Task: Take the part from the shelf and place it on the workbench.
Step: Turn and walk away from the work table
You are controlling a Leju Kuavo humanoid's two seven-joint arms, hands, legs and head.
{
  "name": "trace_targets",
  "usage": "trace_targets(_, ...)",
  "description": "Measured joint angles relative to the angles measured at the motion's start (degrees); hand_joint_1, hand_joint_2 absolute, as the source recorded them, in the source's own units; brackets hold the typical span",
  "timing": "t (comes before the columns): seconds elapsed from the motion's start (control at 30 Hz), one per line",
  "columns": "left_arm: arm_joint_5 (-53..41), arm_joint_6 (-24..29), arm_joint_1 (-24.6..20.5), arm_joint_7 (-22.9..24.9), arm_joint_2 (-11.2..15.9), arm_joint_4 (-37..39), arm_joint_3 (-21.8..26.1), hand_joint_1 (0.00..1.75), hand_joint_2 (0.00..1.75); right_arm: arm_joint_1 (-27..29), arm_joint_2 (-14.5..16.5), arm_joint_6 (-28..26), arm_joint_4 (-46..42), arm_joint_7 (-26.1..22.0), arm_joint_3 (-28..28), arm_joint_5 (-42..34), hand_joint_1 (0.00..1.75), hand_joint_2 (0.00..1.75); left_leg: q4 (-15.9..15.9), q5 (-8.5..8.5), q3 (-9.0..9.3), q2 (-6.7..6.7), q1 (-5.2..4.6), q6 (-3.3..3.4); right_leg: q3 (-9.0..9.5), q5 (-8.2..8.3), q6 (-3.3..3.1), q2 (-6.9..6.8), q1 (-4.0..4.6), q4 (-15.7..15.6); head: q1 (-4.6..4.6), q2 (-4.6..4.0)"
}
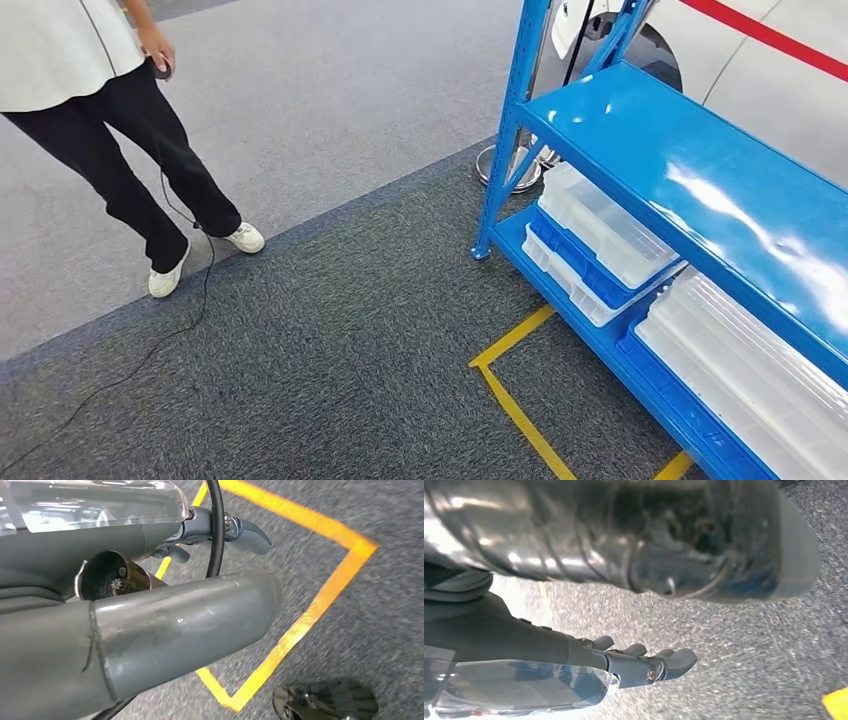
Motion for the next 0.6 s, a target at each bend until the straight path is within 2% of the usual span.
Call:
trace_targets(0.03, -0.01, -0.01, -0.05, 0.01, 0.01, 0.00, 0.01, 0.00, 0.00, -0.01, 0.02, 0.02, 0.00, -0.04, -0.05, 0.03, 0.00, 0.00, -1.30, 0.18, 0.47, -0.91, -0.06, 0.13, -0.27, 0.05, 0.39, 0.61, -0.09, 0.08, 0.01, 0.00)
trace_targets(0.07, -0.01, -0.03, -0.10, 0.02, 0.02, 0.00, 0.02, 0.00, 0.00, 0.01, 0.03, 0.04, 0.00, -0.09, -0.13, 0.05, 0.00, 0.00, -1.59, 0.11, 0.58, -0.91, -0.17, 0.28, -0.49, 0.19, 0.84, 1.23, -0.17, 0.05, 0.00, 0.00)
trace_targets(0.1, -0.02, -0.04, -0.17, 0.02, 0.00, 0.00, 0.03, 0.00, 0.00, 0.12, 0.01, 0.06, 0.00, -0.13, -0.21, 0.09, 0.00, 0.00, -1.76, 0.28, 0.64, -0.27, -0.18, 0.53, -0.67, 0.37, 1.25, 1.82, -0.28, -0.10, -0.01, 0.00)
trace_targets(0.13, -0.03, -0.07, -0.25, 0.03, -0.02, 0.00, 0.05, 0.00, 0.00, 0.22, -0.03, 0.06, 0.00, -0.16, -0.30, 0.13, 0.00, 0.00, -2.08, 0.53, 0.77, 0.40, -0.12, 0.90, -0.82, 0.30, 1.56, 1.52, -0.31, 0.03, 0.01, 0.00)
trace_targets(0.2, -0.03, -0.11, -0.31, 0.03, -0.05, 0.00, 0.11, 0.00, 0.00, 0.24, -0.09, 0.07, 0.00, -0.18, -0.40, 0.18, 0.00, 0.00, -2.81, 1.01, 0.95, 1.89, 0.11, 1.65, -2.24, -1.54, 1.93, -1.16, -0.16, 2.76, 0.12, 0.00)
trace_targets(0.23, -0.04, -0.14, -0.30, 0.03, -0.05, 0.00, 0.14, 0.00, 0.00, 0.15, -0.10, 0.08, 0.00, -0.19, -0.44, 0.22, 0.00, 0.00, -2.96, 1.10, 0.97, 2.71, 0.05, 1.88, -3.69, -3.30, 2.06, -2.98, -0.18, 5.81, 0.16, 0.00)
trace_targets(0.27, -0.04, -0.15, -0.22, 0.05, -0.05, 0.00, 0.17, 0.00, 0.00, 0.07, -0.09, 0.09, 0.00, -0.20, -0.46, 0.28, 0.00, 0.00, -2.99, 1.08, 0.93, 3.54, -0.04, 2.04, -5.53, -5.15, 2.23, -4.16, -0.19, 9.50, 0.21, 0.00)
trace_targets(0.3, -0.04, -0.15, -0.15, 0.08, -0.04, 0.00, 0.21, 0.00, 0.00, 0.00, -0.09, 0.09, 0.00, -0.20, -0.49, 0.34, 0.00, 0.00, -2.97, 1.02, 0.88, 4.39, -0.13, 2.11, -7.17, -6.47, 2.41, -4.71, -0.28, 12.87, 0.20, 0.00)
trace_targets(0.33, -0.04, -0.16, -0.13, 0.11, -0.04, 0.00, 0.24, 0.00, 0.00, 0.00, -0.09, 0.09, 0.00, -0.21, -0.52, 0.40, 0.00, 0.00, -2.94, 0.94, 0.88, 5.22, -0.18, 2.12, -8.09, -6.85, 2.56, -5.03, -0.35, 14.83, 0.20, 0.00)
trace_targets(0.37, -0.04, -0.16, -0.16, 0.14, -0.04, 0.00, 0.25, 0.00, 0.00, 0.04, -0.11, 0.09, 0.00, -0.21, -0.56, 0.45, 0.00, 0.00, -2.91, 0.86, 0.90, 5.94, -0.20, 2.09, -7.99, -6.18, 2.67, -5.28, -0.39, 14.79, 0.20, 0.00)
trace_targets(0.4, -0.04, -0.16, -0.22, 0.15, -0.05, 0.00, 0.25, 0.00, 0.00, 0.09, -0.14, 0.09, 0.00, -0.21, -0.60, 0.48, 0.00, 0.00, -2.87, 0.75, 0.97, 6.58, -0.19, 1.99, -6.74, -4.62, 2.70, -5.60, -0.40, 12.56, 0.21, 0.00)
trace_targets(0.43, -0.04, -0.16, -0.29, 0.16, -0.06, 0.00, 0.25, 0.00, 0.00, 0.13, -0.19, 0.09, 0.00, -0.21, -0.64, 0.50, 0.00, 0.00, -2.80, 0.61, 1.10, 7.15, -0.19, 1.83, -4.64, -2.64, 2.60, -6.44, -0.35, 8.75, 0.21, 0.00)
trace_targets(0.5, -0.04, -0.16, -0.36, 0.16, -0.07, 0.00, 0.25, 0.00, 0.00, 0.02, -0.26, 0.09, 0.00, -0.21, -0.68, 0.52, 0.00, 0.00, -2.58, 0.21, 1.35, 8.18, -0.42, 1.31, -1.02, -0.33, 1.98, -8.85, 0.11, 1.88, 0.21, 0.00)
trace_targets(0.53, -0.04, -0.16, -0.41, 0.16, -0.07, 0.00, 0.25, 0.00, 0.00, -0.05, -0.27, 0.09, 0.00, -0.23, -0.69, 0.54, 0.00, 0.00, -2.50, 0.02, 1.48, 8.66, -0.55, 1.01, -0.21, -0.02, 1.64, -9.60, 0.36, 0.20, 0.20, 0.00)
trace_targets(0.57, -0.04, -0.16, -0.47, 0.16, -0.07, 0.00, 0.25, 0.00, 0.00, -0.10, -0.27, 0.09, 0.00, -0.25, -0.69, 0.54, 0.00, 0.00, -2.49, -0.12, 1.63, 9.14, -0.66, 0.71, -0.15, -0.18, 1.33, -9.65, 0.57, -0.22, 0.19, 0.00)
trace_targets(0.6, -0.04, -0.16, -0.55, 0.16, -0.08, 0.00, 0.25, 0.00, 0.00, -0.08, -0.27, 0.09, 0.00, -0.26, -0.70, 0.55, 0.00, 0.00, -2.54, -0.23, 1.83, 9.66, -0.70, 0.42, -0.24, -0.06, 1.08, -8.96, 0.58, -0.29, 0.17, 0.00)
